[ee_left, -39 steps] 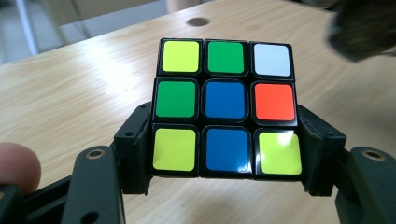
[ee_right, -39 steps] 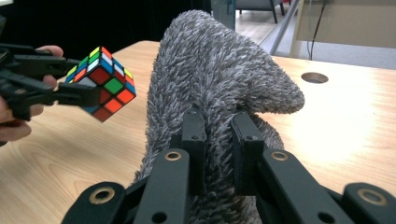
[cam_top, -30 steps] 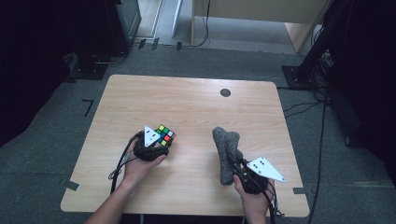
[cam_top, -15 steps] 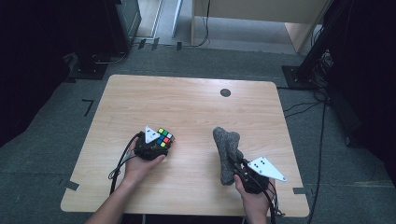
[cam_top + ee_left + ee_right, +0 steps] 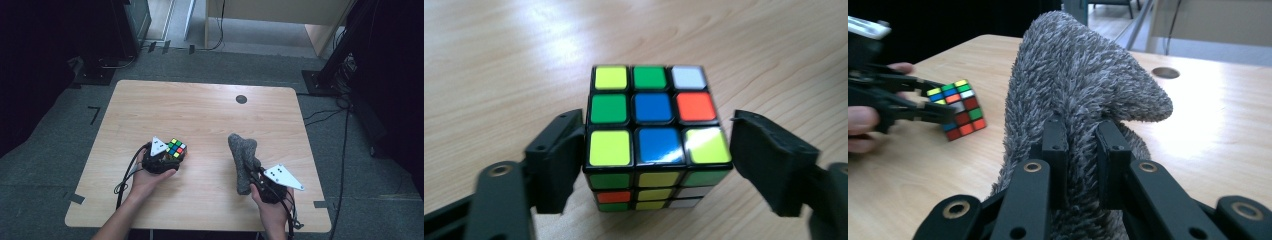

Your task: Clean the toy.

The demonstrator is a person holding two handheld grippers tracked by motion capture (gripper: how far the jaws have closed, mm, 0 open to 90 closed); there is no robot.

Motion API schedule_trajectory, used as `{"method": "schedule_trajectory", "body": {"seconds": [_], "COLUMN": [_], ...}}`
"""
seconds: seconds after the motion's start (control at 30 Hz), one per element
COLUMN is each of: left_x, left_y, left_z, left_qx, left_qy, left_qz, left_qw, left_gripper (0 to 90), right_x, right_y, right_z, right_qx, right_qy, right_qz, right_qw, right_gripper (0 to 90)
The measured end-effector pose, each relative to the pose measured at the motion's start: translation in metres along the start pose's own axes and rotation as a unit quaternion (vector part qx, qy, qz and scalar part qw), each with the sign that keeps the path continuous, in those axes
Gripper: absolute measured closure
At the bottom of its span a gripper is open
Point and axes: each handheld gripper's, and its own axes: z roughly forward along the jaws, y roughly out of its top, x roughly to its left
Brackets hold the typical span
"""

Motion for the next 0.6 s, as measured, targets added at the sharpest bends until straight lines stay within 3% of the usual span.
{"method": "schedule_trajectory", "body": {"seconds": [0.17, 0.37, 0.5, 0.6], "left_x": [0.006, 0.02, 0.03, 0.037], "left_y": [-0.003, -0.015, -0.023, -0.03], "left_z": [-0.018, -0.038, -0.051, -0.059], "left_qx": [-0.024, -0.028, -0.028, -0.023], "left_qy": [-0.014, 0.001, 0.018, 0.031], "left_qz": [-0.012, -0.028, -0.04, -0.048], "left_qw": [0.9995, 0.9992, 0.9986, 0.9981], "left_gripper": [17.5, 17.5, 17.7, 17.8], "right_x": [-0.004, -0.001, 0.0, 0.0], "right_y": [0.002, -0.003, -0.008, -0.011], "right_z": [0.01, 0.042, 0.062, 0.077], "right_qx": [0.01, 0.052, 0.074, 0.092], "right_qy": [-0.019, -0.024, -0.042, -0.072], "right_qz": [-0.021, -0.033, -0.057, -0.09], "right_qw": [0.9995, 0.9978, 0.9947, 0.9891], "right_gripper": [78.2, 78.0, 77.9, 77.8]}}
